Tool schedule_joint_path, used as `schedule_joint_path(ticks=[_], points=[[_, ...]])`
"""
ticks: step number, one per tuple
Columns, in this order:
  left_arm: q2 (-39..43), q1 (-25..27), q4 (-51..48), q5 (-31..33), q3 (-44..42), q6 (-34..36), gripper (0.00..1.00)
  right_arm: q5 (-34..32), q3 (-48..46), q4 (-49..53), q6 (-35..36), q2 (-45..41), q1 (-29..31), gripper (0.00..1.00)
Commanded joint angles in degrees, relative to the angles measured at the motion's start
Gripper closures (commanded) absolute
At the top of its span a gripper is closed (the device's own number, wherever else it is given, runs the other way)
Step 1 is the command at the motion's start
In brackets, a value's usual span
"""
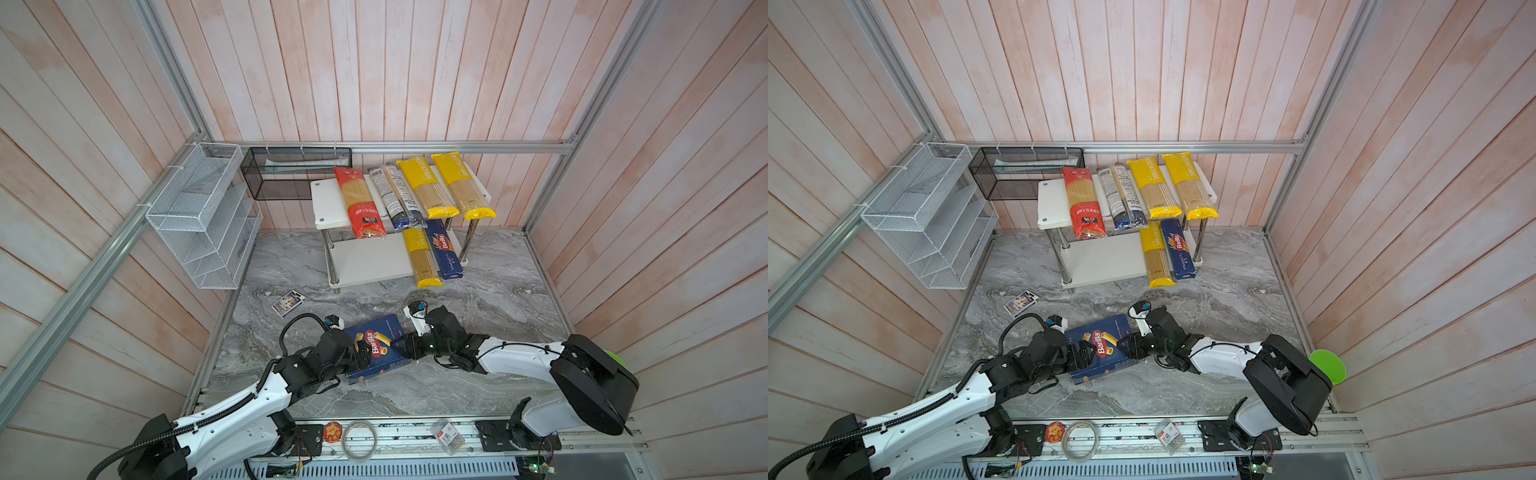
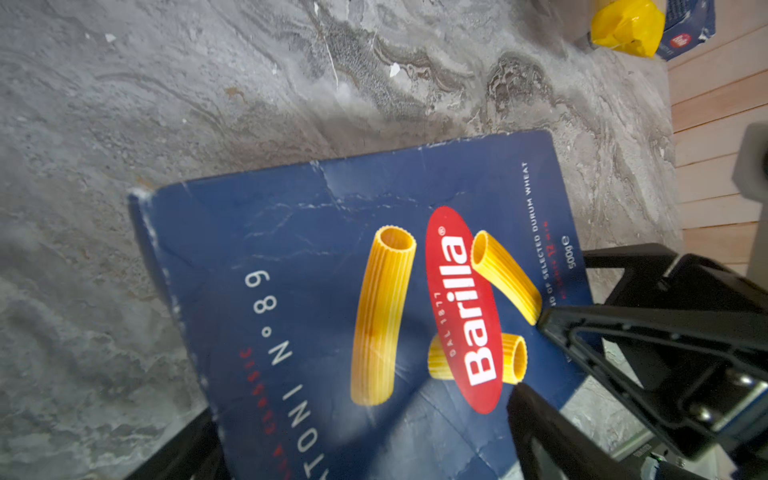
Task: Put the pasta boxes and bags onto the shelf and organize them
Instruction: 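Lift the rigatoni box with both grippers toward the lower shelf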
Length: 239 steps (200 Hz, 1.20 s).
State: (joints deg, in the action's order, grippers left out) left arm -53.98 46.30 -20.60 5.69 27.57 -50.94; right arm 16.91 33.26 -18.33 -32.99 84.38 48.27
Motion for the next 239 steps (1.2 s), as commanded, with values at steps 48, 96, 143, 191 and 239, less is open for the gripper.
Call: schedule_joint_path(ticks=[48, 96, 143, 191, 239], points=[[-3.62, 0.5, 13.95, -1.75, 6.35, 5.7, 0.01, 1.76, 9.07, -5.05, 0.34, 0.05, 2.35, 0.47], [-7.11, -0.72, 15.01, -1.3, 12.68, 9.8, 0.01, 0.19, 11.76, -4.96, 0.47, -0.56, 2.39, 0.47], [-11.11, -4.11, 18.54, -4.33, 17.42, 12.42, 0.0, -1.82, 13.15, -4.35, 1.18, -1.15, 1.88, 0.47], [-15.28, -6.21, 20.93, -6.1, 21.33, 14.68, 0.0, -3.71, 14.91, -5.36, 1.97, -2.48, -0.03, 0.47], [-19.48, -7.46, 21.26, -7.12, 23.93, 16.59, 0.0, -3.82, 19.36, -4.38, 4.2, -1.21, -2.4, 0.47]])
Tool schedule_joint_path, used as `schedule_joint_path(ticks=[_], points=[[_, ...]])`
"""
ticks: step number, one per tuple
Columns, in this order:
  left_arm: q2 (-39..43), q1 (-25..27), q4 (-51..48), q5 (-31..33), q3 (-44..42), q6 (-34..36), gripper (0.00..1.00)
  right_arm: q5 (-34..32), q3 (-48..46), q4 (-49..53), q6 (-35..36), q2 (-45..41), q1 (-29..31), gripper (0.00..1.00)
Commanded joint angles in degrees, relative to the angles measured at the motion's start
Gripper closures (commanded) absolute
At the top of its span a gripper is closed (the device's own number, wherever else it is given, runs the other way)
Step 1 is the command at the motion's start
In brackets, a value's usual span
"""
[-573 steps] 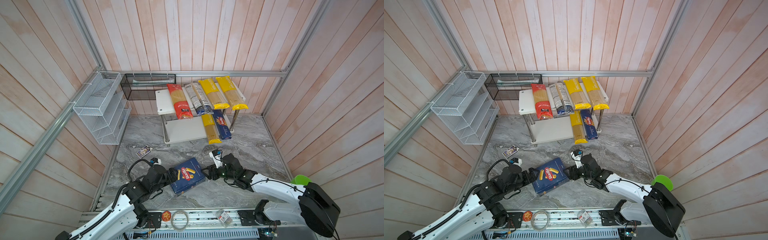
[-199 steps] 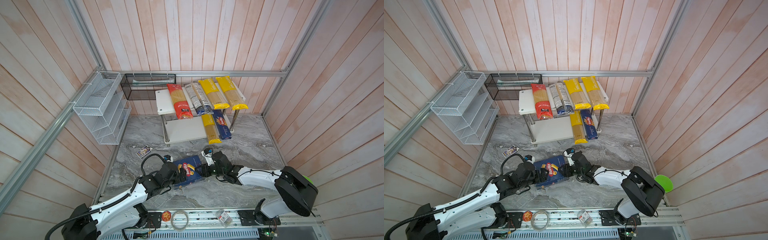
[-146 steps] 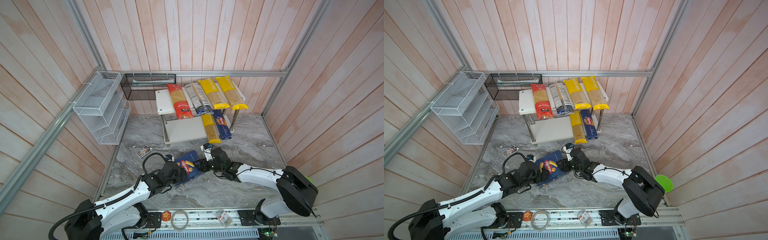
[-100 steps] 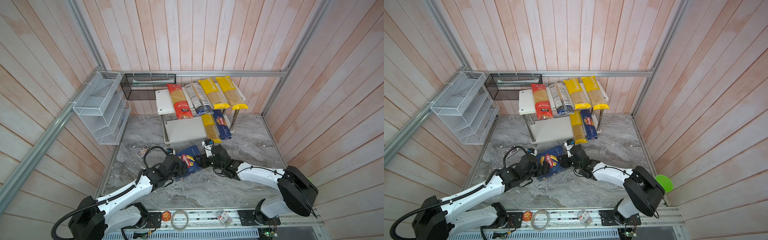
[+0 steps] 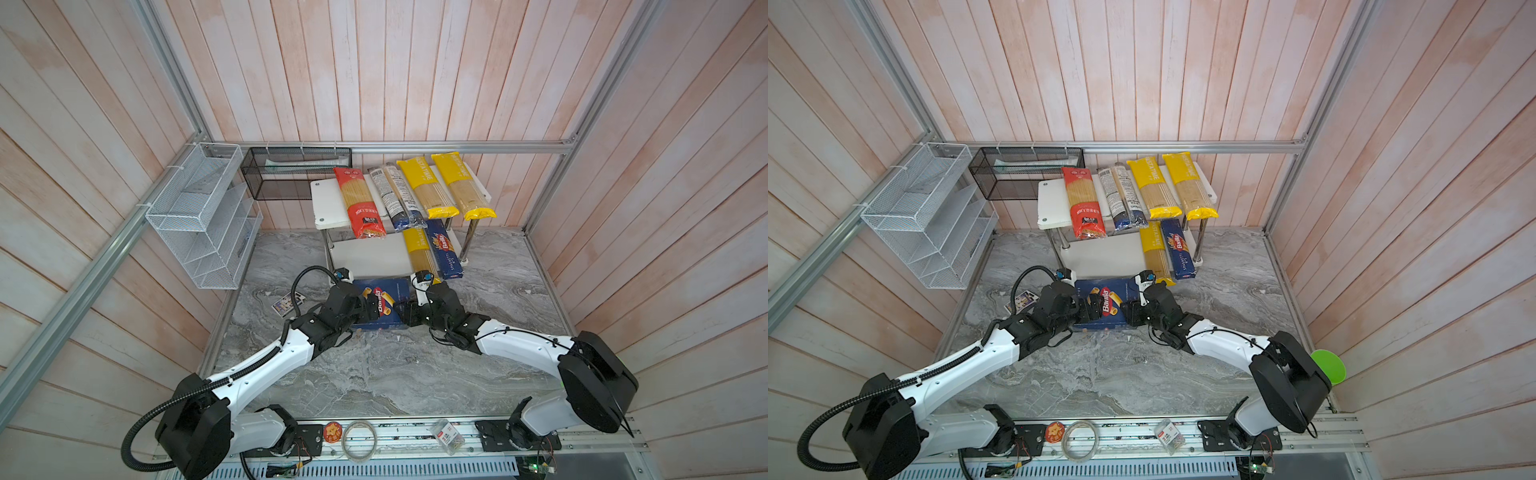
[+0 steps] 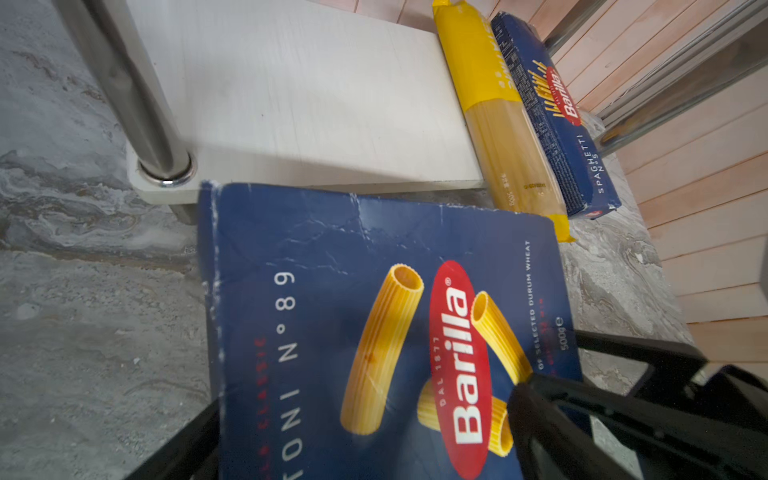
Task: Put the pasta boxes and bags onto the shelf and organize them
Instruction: 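Lift the rigatoni box with both grippers toward the lower shelf, then lower the rigatoni box onto the lower shelf beside the yellow bag with both grippers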
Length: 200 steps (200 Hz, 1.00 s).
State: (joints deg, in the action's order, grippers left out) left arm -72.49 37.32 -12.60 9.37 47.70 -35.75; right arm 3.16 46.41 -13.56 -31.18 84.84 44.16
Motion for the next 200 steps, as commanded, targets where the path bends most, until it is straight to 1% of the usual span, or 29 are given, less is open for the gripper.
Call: schedule_joint_path(ticks=[1, 79, 100, 149, 174, 200], points=[[-1.02, 1.48, 13.28, -10.87, 3.76, 1.39, 0.01, 9.98, 6.26, -9.13, 2.41, -1.59, 1.71, 0.48], [-6.07, -3.94, 14.71, -13.92, 8.28, 3.95, 0.0, 12.72, 11.51, -9.72, 3.41, 4.22, -1.4, 0.48], [-7.69, -4.87, 15.06, -14.18, 9.99, 4.67, 0.0, 13.49, 12.38, -11.11, 3.17, 5.95, -2.25, 0.48], [-13.52, -7.22, 17.08, -17.29, 13.87, 4.94, 0.0, 17.24, 14.65, -13.97, 2.18, 11.13, -5.45, 0.48], [-15.87, -7.95, 17.48, -17.87, 15.71, 5.07, 0.0, 19.36, 15.88, -15.23, 1.74, 12.41, -6.99, 0.48], [-17.87, -8.77, 16.72, -18.33, 17.75, 5.51, 0.0, 20.14, 17.49, -15.36, 2.07, 13.9, -8.17, 0.48]])
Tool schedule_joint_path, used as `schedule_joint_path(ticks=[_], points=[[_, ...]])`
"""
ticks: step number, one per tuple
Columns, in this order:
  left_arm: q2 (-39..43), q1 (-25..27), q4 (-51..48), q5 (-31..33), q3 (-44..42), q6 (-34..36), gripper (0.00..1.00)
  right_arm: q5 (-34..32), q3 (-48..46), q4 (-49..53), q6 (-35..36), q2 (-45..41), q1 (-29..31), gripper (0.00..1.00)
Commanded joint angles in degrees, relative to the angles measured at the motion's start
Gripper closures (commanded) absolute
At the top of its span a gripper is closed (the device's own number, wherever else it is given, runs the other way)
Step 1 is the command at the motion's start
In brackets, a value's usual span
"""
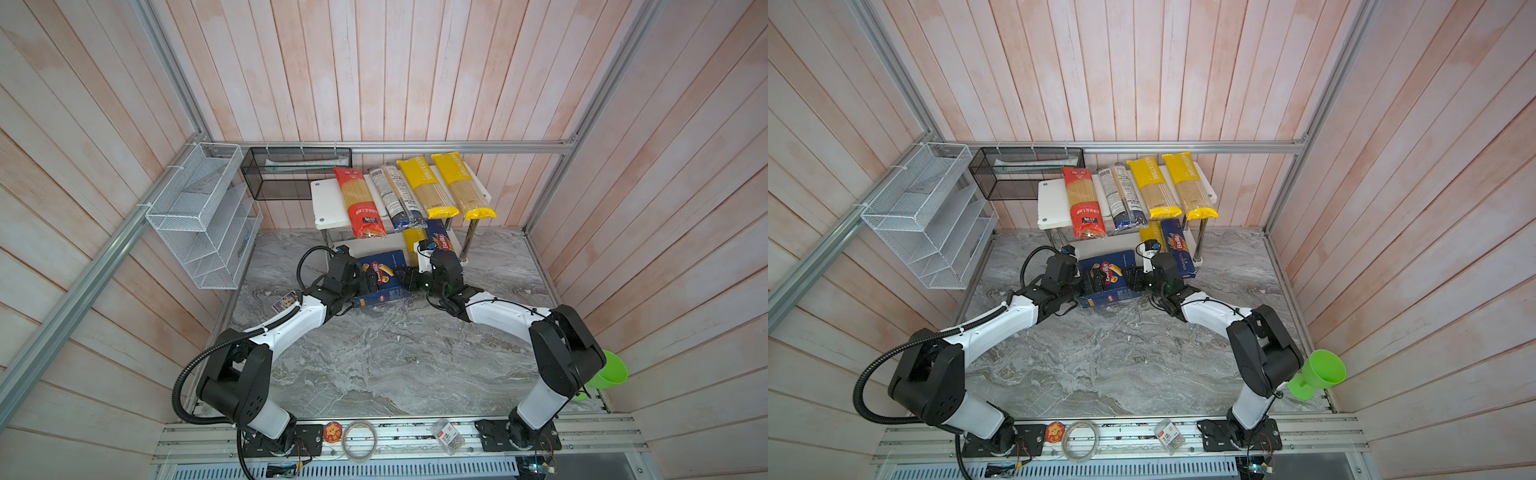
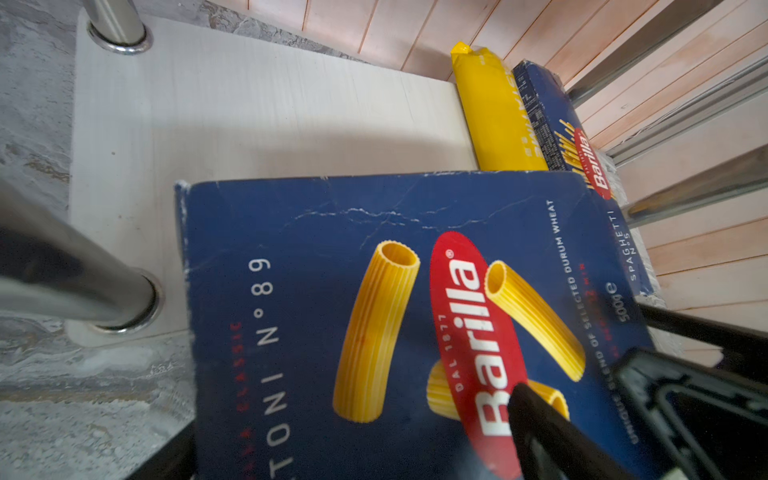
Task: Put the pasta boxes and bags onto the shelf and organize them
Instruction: 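Lower the rigatoni box onto the lower shelf beside the yellow bag with both grippers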
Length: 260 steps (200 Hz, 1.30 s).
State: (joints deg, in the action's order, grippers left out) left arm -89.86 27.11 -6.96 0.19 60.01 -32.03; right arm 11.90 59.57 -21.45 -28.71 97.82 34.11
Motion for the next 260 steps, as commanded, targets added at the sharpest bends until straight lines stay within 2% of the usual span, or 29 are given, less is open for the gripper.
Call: schedule_joint_path(ticks=[1, 89, 178, 233, 260], points=[[-0.53, 1.4, 11.04, -9.15, 5.5, 1.79, 0.0, 11.39, 4.37, -7.47, -0.35, 0.99, 1.86, 0.48], [-5.73, -1.12, 11.4, -10.36, 10.11, 2.31, 0.0, 13.96, 7.52, -9.21, -1.07, 6.13, -0.7, 0.48], [-10.48, -3.02, 11.13, -10.47, 13.69, 2.77, 0.0, 18.12, 9.63, -13.92, -5.37, 11.63, -3.36, 0.48], [-12.74, -3.91, 8.38, -6.22, 16.0, 4.98, 0.0, 16.69, 11.09, -13.13, -4.71, 13.25, -4.77, 0.46], [-12.76, -4.0, 6.78, -2.66, 15.89, 7.44, 0.01, 13.74, 12.16, -10.7, -2.94, 13.28, -5.02, 0.44]])
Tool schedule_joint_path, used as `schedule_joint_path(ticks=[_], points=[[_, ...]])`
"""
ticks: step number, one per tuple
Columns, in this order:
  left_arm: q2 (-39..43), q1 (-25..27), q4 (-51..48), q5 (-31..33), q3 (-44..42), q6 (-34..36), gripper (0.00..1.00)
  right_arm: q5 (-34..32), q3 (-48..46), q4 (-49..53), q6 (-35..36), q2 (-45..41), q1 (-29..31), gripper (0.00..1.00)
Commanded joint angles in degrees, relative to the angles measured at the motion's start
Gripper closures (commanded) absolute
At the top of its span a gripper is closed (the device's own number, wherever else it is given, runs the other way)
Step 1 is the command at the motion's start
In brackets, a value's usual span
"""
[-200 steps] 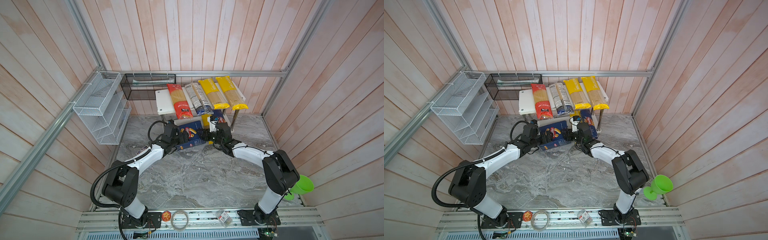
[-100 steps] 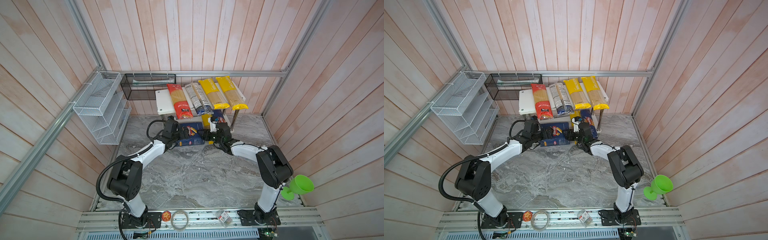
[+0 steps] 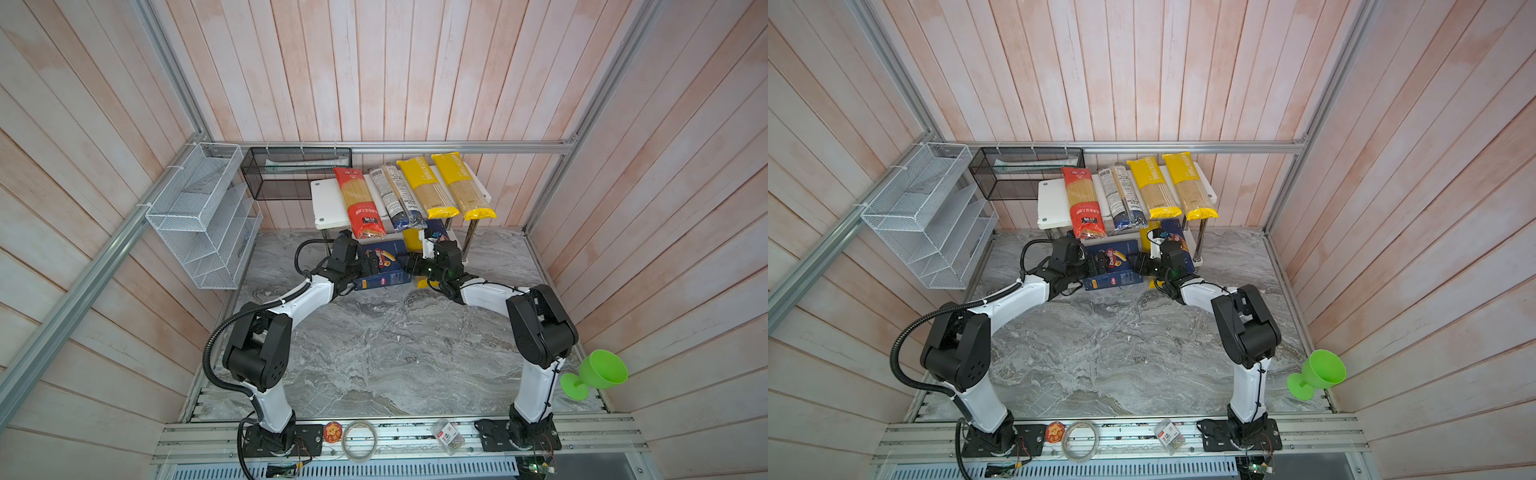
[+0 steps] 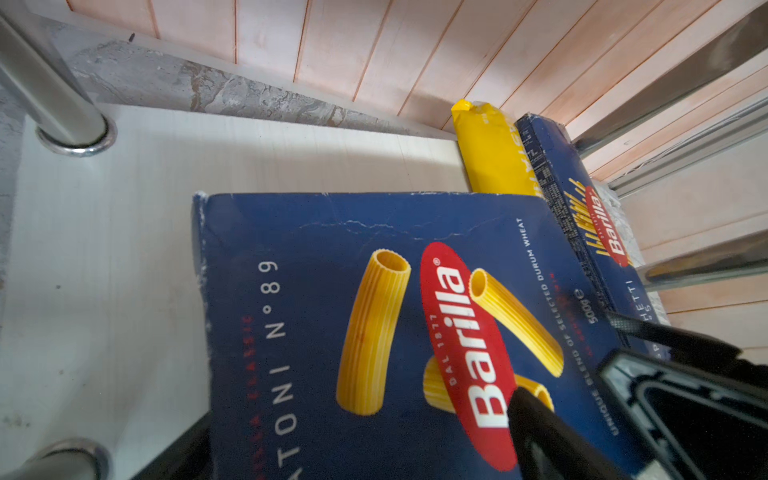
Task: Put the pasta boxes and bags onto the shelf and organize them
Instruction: 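Lower the rigatoni box onto the lower shelf beside the yellow bag with both grippers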
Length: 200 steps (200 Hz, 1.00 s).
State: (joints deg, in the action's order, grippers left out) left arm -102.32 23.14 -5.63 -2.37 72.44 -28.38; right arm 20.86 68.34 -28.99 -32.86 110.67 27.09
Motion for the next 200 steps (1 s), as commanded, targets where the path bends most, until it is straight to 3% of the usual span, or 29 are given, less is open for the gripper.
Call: schedule_joint_path(ticks=[1, 37, 154, 200], points=[[-0.27, 0.02, 5.36, 0.21, 3.43, 3.87, 0.01, 4.75, 3.43, -3.08, 1.22, 0.42, 2.0, 0.44], [0.37, -0.12, 1.83, 8.91, 2.66, 6.91, 0.0, 1.5, 4.93, 0.88, 3.7, -0.45, 1.99, 0.43], [4.5, -0.36, -1.18, 16.17, -1.41, 8.51, 0.0, -4.05, 2.07, 7.29, 9.34, -6.61, 0.77, 0.37], [6.19, -0.33, -3.95, 15.2, -1.58, 8.84, 0.0, -1.62, -2.9, 10.06, 12.26, -11.76, 1.01, 0.37]])
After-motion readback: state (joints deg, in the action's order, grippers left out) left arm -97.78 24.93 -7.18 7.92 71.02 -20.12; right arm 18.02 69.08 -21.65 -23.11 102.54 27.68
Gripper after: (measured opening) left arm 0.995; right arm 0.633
